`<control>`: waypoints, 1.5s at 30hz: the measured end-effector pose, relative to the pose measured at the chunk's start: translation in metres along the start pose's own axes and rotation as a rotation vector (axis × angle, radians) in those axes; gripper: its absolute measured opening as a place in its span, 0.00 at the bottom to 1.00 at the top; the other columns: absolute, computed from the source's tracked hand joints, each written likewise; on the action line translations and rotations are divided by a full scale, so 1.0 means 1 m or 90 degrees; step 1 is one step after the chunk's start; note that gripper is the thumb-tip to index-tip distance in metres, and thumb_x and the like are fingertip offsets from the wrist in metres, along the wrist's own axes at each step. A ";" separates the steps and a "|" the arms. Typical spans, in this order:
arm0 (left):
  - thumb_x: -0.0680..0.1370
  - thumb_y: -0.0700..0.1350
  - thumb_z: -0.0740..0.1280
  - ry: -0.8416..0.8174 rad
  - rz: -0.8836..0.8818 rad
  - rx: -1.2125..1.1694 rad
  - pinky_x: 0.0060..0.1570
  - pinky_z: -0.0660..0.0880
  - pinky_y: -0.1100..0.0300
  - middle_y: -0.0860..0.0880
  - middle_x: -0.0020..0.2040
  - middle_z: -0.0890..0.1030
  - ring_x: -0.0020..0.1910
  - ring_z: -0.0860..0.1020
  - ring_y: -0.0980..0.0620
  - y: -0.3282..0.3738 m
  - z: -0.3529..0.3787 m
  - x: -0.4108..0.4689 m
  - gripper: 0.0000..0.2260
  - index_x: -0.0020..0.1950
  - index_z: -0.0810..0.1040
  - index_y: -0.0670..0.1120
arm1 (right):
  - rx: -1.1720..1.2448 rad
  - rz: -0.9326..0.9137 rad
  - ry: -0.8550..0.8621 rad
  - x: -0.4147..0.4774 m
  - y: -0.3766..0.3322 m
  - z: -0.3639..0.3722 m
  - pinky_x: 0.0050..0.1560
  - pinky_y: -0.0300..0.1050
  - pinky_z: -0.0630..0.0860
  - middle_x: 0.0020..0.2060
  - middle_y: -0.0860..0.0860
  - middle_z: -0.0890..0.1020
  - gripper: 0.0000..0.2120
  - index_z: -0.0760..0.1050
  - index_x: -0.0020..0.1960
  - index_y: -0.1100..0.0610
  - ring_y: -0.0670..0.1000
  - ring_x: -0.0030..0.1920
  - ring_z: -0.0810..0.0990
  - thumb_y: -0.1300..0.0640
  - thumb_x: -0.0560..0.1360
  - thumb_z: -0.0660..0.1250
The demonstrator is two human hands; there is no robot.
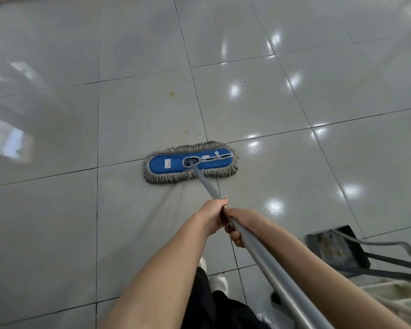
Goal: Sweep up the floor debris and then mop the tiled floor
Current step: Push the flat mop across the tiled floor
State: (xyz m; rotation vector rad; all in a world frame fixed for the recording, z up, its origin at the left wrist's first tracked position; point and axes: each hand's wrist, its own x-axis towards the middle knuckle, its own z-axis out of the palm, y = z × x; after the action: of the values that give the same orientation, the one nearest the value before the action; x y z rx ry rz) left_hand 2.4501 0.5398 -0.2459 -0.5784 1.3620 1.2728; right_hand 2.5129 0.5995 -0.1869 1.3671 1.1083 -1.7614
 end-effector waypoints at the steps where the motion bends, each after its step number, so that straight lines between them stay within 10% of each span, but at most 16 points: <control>1: 0.81 0.43 0.58 0.000 0.007 -0.001 0.16 0.65 0.71 0.47 0.34 0.69 0.27 0.73 0.52 0.006 0.000 0.002 0.11 0.39 0.68 0.43 | 0.001 -0.001 0.000 0.002 -0.007 0.000 0.16 0.29 0.62 0.27 0.50 0.67 0.21 0.64 0.33 0.57 0.44 0.12 0.65 0.47 0.81 0.55; 45: 0.80 0.44 0.61 -0.003 0.052 0.032 0.18 0.68 0.70 0.47 0.32 0.71 0.21 0.73 0.55 0.415 0.013 0.163 0.11 0.39 0.70 0.42 | 0.050 0.007 -0.024 0.095 -0.436 -0.006 0.15 0.30 0.65 0.27 0.51 0.69 0.20 0.66 0.34 0.59 0.44 0.13 0.67 0.48 0.80 0.57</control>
State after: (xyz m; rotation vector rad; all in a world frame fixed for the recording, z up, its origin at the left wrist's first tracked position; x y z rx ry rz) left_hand 2.0456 0.7272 -0.2474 -0.4881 1.4220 1.3007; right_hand 2.1130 0.7970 -0.1777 1.3776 1.0196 -1.8318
